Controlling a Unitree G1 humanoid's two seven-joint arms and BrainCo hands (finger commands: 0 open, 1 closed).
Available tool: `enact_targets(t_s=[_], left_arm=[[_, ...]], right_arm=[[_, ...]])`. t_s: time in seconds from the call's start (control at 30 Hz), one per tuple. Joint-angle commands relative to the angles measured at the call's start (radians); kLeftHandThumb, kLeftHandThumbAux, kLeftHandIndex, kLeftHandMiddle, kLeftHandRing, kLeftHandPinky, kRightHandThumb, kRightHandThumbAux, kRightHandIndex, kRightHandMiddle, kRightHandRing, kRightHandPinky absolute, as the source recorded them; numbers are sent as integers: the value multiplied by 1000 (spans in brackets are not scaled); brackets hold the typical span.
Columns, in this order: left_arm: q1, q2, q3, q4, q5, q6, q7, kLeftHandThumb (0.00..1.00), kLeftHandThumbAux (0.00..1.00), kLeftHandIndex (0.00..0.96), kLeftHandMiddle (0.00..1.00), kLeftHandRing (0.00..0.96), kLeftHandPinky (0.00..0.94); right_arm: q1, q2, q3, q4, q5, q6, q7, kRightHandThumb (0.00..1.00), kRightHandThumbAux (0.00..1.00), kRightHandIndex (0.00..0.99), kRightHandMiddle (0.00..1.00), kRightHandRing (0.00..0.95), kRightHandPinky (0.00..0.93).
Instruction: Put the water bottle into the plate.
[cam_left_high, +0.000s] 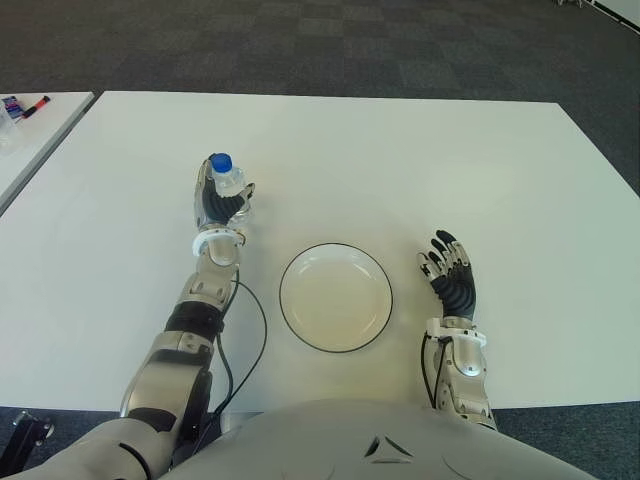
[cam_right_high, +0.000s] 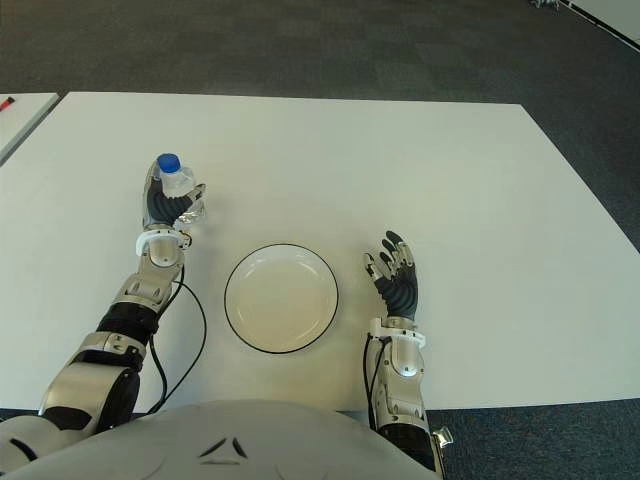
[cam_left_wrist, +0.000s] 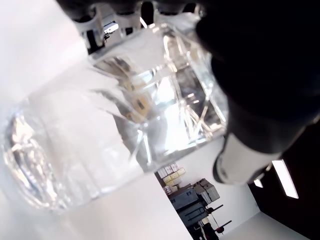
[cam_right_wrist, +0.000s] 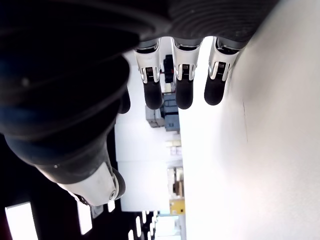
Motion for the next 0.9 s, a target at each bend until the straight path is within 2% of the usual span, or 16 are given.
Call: enact_targets(t_s=[0.03, 0.37, 0.9], left_arm=[[4, -11, -5, -6, 8, 12, -3, 189, 794, 20, 55, 85, 141], [5, -16, -4, -8, 12, 25, 1, 164, 804, 17, 50, 77, 125], [23, -37, -1, -68, 27, 91, 10, 134, 829, 21, 48, 74, 123]], right_arm=[[25, 6, -6, 35, 14, 41, 2, 454, 802, 159, 143, 119, 146], [24, 6, -8, 34, 15, 47, 4, 457, 812, 156, 145, 123, 151], [25, 8, -8, 35, 17, 40, 8, 454, 812, 150, 142, 120, 149]])
